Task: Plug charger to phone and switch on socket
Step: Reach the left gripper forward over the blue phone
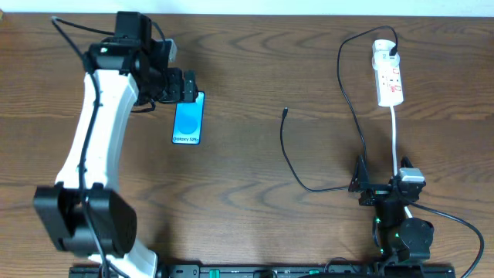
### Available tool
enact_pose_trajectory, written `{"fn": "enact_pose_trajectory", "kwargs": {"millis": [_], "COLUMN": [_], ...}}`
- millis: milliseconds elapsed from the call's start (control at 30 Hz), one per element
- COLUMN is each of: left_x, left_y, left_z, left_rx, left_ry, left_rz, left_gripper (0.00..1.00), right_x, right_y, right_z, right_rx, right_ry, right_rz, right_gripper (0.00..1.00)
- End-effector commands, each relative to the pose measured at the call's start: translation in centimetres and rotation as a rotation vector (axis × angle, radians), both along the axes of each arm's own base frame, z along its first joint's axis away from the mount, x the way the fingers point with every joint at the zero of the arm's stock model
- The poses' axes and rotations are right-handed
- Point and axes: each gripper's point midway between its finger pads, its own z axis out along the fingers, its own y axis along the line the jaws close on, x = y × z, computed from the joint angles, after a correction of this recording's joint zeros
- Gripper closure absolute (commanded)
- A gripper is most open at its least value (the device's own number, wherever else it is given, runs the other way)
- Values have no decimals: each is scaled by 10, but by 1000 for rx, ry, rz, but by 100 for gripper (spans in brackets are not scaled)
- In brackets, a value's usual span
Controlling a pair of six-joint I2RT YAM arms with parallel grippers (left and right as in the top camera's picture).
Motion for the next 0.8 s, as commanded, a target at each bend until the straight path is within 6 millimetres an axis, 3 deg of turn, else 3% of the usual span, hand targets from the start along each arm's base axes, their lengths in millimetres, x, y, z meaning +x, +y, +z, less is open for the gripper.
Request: {"fn": "enact_pose_trajectory", "kwargs": {"millis": [0, 200, 367, 767], "left_x": [7, 10, 17, 32], "left_y": [-2, -2, -1, -2], "left_z": [-20, -68, -97, -140], "left_rx": [8, 86, 181, 218], "left_ry": [47, 149, 173, 191], "left_rz": [-12, -33, -49, -52], "left_gripper": [1, 1, 1, 1], "right_x": [0, 0, 0, 0], "right_y": [1, 1, 1, 1], "right_z": [-1, -1, -1, -1], "right_rx": [4, 4, 4, 4], "right_ry": [-1, -1, -1, -1], "right_rz": [2, 2, 2, 2], "right_gripper": [1, 1, 1, 1]}}
